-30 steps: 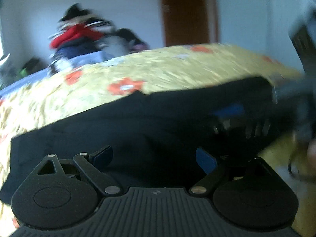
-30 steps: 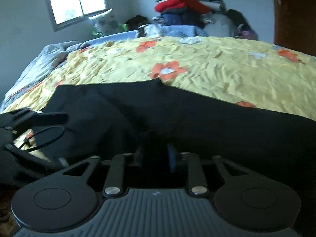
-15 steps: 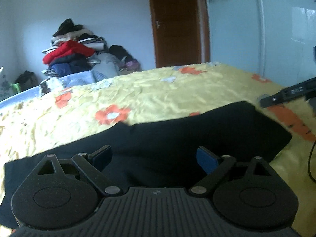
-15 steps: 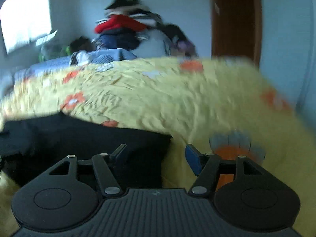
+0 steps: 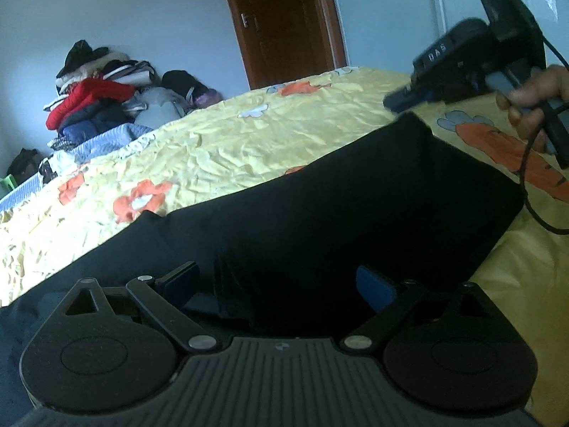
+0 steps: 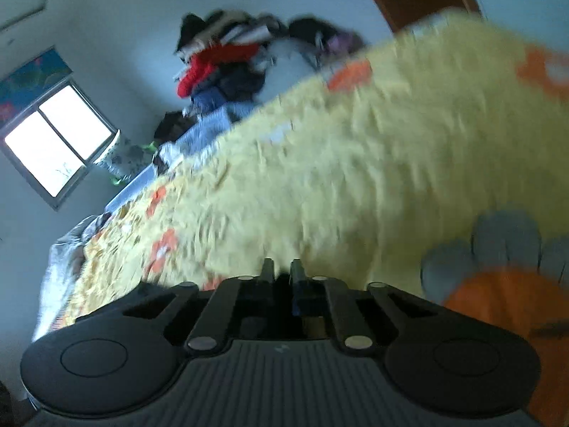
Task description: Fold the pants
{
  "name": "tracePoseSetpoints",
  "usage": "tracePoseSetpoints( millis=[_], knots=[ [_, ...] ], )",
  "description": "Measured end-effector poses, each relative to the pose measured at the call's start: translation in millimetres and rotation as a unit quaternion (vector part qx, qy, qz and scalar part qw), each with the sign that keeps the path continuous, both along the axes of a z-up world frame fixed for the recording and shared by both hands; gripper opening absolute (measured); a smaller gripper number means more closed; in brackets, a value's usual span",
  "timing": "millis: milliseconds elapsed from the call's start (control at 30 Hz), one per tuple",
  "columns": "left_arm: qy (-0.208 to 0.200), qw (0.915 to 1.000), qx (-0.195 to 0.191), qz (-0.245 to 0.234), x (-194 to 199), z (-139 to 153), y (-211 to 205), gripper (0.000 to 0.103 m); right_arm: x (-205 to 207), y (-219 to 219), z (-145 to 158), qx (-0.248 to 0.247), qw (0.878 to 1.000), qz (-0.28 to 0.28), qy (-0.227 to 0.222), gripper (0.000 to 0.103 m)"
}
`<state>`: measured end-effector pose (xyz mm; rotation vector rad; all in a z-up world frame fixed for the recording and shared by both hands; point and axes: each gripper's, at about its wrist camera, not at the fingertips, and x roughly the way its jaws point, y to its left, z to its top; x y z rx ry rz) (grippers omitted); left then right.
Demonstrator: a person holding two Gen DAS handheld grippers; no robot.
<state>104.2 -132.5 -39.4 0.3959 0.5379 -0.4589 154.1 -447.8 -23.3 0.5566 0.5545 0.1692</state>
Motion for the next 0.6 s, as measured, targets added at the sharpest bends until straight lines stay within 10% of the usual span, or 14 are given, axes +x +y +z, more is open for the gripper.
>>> tracePoseSetpoints(
  millis=[167, 267, 400, 467, 533, 600],
  knots=[
    [0.004, 0.9999, -0.008, 0.005, 3, 0, 1, 0.098, 9, 13, 1, -0.102, 0.993, -0.039, 0.044, 0.008],
    [0.001, 1.0000, -0.008, 0.003, 1, 2, 3, 0.098, -15, 2, 2, -0.041, 0.998, -0.041, 0.026, 0.015],
    [0.001, 0.9999, -0.012, 0.004, 0, 2, 3, 0.098, -24, -12, -15, 0.039, 0.998, 0.012, 0.057, 0.096],
    [0.000, 0.9999, -0.014, 0.004, -2, 2, 2, 0.098, -23, -10, -18, 0.043, 0.998, 0.020, 0.046, 0.093],
    [-0.002, 0.9999, -0.010, 0.003, -3, 3, 2, 0.098, -15, -4, -17, 0.029, 0.998, 0.033, 0.043, 0.032],
    [-0.004, 1.0000, -0.007, 0.001, -4, 3, 2, 0.098, -4, 4, -14, -0.003, 0.998, 0.028, 0.051, 0.013]
  ],
)
